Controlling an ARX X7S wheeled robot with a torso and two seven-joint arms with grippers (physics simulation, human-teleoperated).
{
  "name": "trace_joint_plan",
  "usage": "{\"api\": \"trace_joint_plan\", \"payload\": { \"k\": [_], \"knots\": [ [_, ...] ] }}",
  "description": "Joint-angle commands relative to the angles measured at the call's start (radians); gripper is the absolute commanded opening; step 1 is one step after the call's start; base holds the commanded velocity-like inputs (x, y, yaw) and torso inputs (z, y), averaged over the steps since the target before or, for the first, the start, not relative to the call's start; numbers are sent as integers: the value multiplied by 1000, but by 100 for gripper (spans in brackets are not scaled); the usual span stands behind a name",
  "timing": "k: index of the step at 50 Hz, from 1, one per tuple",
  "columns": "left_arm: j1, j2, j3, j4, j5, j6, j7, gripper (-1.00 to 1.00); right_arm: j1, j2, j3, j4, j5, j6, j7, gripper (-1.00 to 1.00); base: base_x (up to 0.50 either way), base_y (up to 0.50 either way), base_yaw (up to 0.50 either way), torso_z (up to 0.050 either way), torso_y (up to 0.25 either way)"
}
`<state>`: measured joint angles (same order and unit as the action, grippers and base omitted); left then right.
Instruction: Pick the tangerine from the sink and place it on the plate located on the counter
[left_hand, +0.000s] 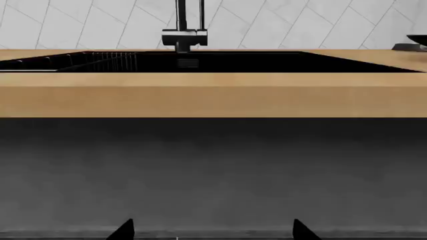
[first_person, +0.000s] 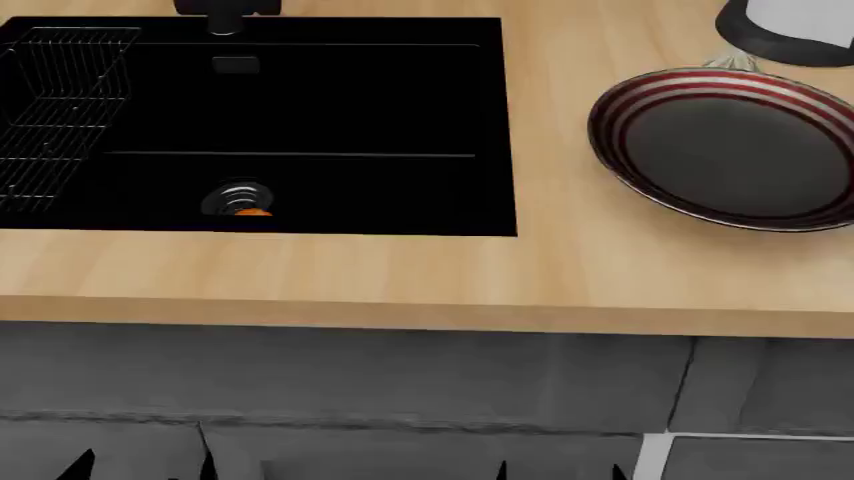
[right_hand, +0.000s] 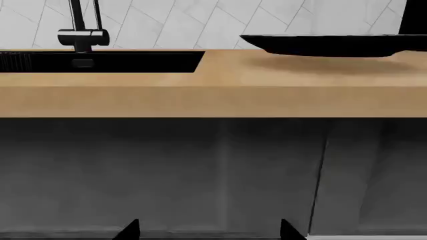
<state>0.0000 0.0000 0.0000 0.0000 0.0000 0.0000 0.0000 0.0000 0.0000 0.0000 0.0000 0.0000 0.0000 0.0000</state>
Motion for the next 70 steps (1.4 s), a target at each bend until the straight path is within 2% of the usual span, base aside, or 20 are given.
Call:
{"api": "trace_joint_plan", "payload": {
  "k": [1, 15, 55, 59, 63, 70],
  "knots": [
    [0, -10, 11, 0, -10, 0, -11, 100, 0, 9, -13, 0, 9, 0, 13, 100, 0, 0, 0, 0, 0],
    [16, -59, 62, 28, -38, -2, -42, 100, -6, 48, -79, -49, 25, 51, 67, 100, 0, 0, 0, 0, 0],
    [6, -119, 98, 229, -69, -167, -132, 100, 20, 114, -152, -229, 28, 217, 146, 100, 0, 0, 0, 50, 13],
    [6, -129, 100, 318, -77, -235, -138, 100, 27, 126, -164, -291, 17, 269, 150, 100, 0, 0, 0, 50, 21],
    [-30, -146, 96, 499, -89, -373, -151, 100, 70, 142, -167, -406, 10, 368, 149, 100, 0, 0, 0, 50, 22],
    [-216, -155, 102, 674, -132, -669, -143, 100, 197, 165, -189, -557, -23, 561, 137, 100, 0, 0, 0, 50, 25]
  ]
}}
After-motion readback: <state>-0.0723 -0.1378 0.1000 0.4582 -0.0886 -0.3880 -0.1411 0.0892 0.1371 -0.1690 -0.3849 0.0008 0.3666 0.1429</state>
